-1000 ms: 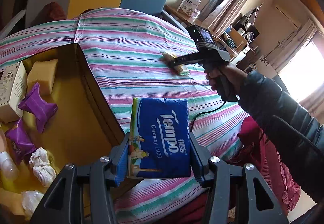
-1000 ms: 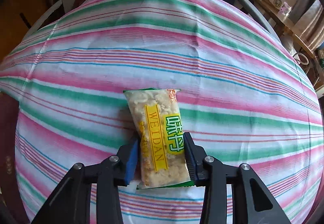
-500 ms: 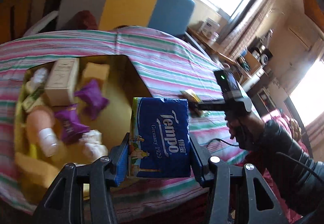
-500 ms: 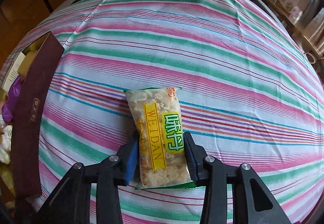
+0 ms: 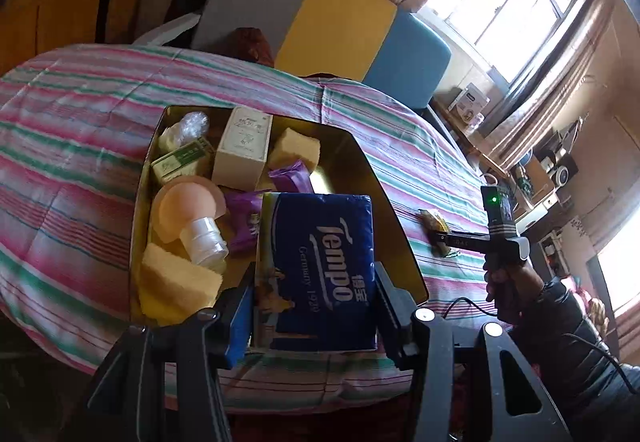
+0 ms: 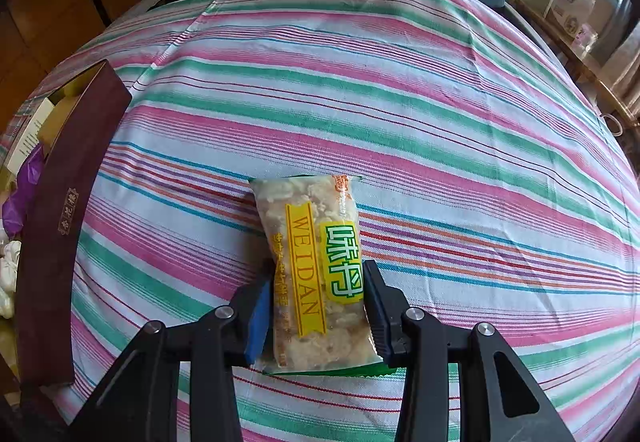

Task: Organize objects
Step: 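Lower the tissue pack into the tray and open the left gripper while the right gripper holds the snack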

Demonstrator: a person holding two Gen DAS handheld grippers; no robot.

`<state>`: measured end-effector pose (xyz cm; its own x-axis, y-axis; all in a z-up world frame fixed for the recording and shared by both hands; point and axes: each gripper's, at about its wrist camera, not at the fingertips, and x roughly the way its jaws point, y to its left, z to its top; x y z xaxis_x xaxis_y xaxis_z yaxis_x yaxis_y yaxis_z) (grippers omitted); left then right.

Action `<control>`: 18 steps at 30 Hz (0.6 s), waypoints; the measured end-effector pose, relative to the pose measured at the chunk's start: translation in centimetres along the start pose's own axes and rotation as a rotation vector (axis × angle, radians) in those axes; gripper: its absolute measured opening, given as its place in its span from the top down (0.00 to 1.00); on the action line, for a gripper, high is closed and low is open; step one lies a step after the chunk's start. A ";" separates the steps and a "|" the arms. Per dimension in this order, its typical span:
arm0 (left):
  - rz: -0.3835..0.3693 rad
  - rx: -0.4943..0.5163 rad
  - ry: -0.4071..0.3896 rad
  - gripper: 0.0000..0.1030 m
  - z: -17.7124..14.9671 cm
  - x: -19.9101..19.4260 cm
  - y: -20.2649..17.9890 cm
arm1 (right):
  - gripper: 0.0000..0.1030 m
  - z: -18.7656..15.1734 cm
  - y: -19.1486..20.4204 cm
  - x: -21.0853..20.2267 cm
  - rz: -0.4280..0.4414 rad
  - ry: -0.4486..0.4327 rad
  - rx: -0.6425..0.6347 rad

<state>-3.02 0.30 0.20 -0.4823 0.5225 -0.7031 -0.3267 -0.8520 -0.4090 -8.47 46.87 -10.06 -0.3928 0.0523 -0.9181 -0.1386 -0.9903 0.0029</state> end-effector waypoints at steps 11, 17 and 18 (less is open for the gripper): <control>0.003 0.088 0.086 0.49 1.2 5.4 -3.9 | 0.58 -0.9 2.7 0.7 -0.005 -0.001 -0.012; -0.033 -0.001 0.147 0.49 2.3 9.0 -3.5 | 0.57 -2.0 2.6 -0.1 -0.003 -0.003 -0.015; -0.022 -0.013 0.148 0.49 2.5 9.5 -3.3 | 0.57 -2.4 3.1 -0.7 -0.003 -0.003 -0.015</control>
<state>-8.58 8.20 -3.65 -0.3494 0.5316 -0.7716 -0.3252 -0.8411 -0.4322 -6.45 43.45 -10.39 -0.3952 0.0554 -0.9169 -0.1260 -0.9920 -0.0056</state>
